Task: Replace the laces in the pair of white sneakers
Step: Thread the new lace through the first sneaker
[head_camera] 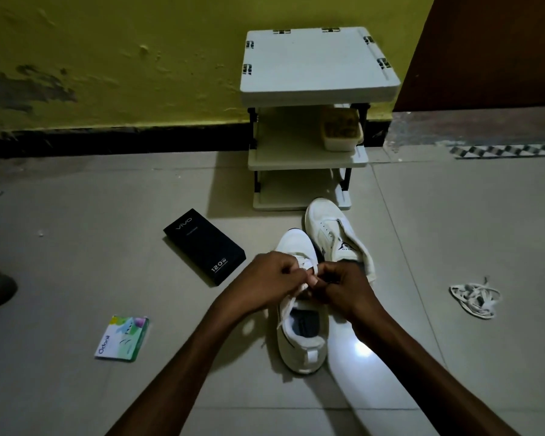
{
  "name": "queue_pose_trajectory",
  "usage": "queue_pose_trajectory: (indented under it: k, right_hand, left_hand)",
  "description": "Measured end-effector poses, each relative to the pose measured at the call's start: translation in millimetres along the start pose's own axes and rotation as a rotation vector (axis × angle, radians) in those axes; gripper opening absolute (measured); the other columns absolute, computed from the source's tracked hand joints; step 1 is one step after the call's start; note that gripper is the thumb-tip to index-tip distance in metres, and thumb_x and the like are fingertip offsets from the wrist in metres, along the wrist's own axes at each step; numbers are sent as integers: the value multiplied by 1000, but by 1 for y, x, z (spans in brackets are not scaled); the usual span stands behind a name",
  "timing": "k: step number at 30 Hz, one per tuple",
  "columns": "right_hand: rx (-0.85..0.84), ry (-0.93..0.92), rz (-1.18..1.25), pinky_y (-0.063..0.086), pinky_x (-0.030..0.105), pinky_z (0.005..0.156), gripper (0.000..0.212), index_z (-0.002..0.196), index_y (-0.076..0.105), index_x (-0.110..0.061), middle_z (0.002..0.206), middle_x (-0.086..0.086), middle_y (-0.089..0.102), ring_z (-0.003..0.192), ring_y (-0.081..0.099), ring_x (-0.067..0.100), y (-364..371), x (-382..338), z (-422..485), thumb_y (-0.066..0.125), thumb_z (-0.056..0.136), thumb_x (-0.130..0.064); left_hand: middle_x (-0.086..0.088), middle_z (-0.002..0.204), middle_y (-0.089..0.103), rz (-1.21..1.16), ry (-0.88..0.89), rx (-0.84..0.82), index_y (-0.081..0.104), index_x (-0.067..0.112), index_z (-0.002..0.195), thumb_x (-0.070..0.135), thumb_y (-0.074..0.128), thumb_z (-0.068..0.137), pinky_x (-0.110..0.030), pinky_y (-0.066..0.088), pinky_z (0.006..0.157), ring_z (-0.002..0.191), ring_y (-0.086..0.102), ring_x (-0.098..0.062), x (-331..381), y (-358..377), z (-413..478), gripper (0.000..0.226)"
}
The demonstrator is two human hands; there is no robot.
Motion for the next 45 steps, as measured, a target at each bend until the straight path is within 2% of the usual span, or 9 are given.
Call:
queue_pose_trajectory:
  k: [6,10,14,17,21,25,37,41,45]
  right_hand:
    - [32,53,-19,50,28,65,20,78,71,-4,76,13,72,67,64,14,-2,6,0,71,87,-22]
    - [39,75,8,50,20,60,17,80,71,-4,77,13,73,65,64,12,-3,5,-2,70,88,-19]
    - [27,94,17,48,17,55,13,80,70,-5,71,11,69,59,61,10,-3,6,-1,66,90,-12]
    - [4,88,6,46,19,54,17,77,69,-12,64,5,66,58,60,11,-1,6,0,63,91,-5]
    - [11,56,-58,42,15,47,20,74,67,-14,63,3,66,53,59,9,-2,2,-1,62,90,-3]
    - [30,43,-96,45,15,53,20,77,70,-13,64,-1,68,57,62,8,-6,2,0,62,90,0]
    - [293,-44,-424,50,24,59,14,89,60,-20,74,-5,64,63,60,8,-30,-16,-11,62,81,-9]
    - [94,-247,-550,39,7,62,25,107,63,-23,98,-12,64,71,56,3,-2,-30,-5,63,85,-10]
    - [-153,-245,-687,51,25,73,28,114,66,-25,105,-6,70,80,61,7,23,-27,3,67,87,-20]
  left_hand:
    - [1,62,64,-268,62,104,58,14,63,30,58,94,-29,41,68,63,51,-13,10,-40,-9,35]
    - [1,65,58,222,115,228,50,16,65,32,60,92,-30,39,60,68,55,-15,10,-63,-18,33]
    - [1,105,59,751,-15,17,61,27,95,24,54,94,-34,45,84,106,53,-20,-22,-31,-11,8]
    - [-2,118,62,368,83,1,66,20,115,14,52,96,-32,43,96,113,54,-18,-23,-1,-1,25]
    - [0,113,60,-12,99,-21,69,16,107,14,59,93,-32,45,97,107,57,-14,-25,25,8,17]
    - [0,102,53,-9,113,-2,65,10,94,11,65,89,-37,49,90,98,59,-20,-31,28,16,6]
    - [9,64,62,1,42,98,59,28,68,22,85,70,-22,43,61,58,52,-2,-47,16,14,27]
    - [4,75,68,10,89,108,66,25,76,25,80,76,-28,48,68,70,61,-9,-39,15,14,13]
    - [6,81,68,-13,94,84,67,27,77,27,74,83,-31,50,75,79,63,-11,-38,16,14,9]
Point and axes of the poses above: each hand's wrist, its own z-axis towards the middle knuckle, its own y-axis out of the palm, x = y × z, the point moved 10 cm from there along z, towards the middle knuckle
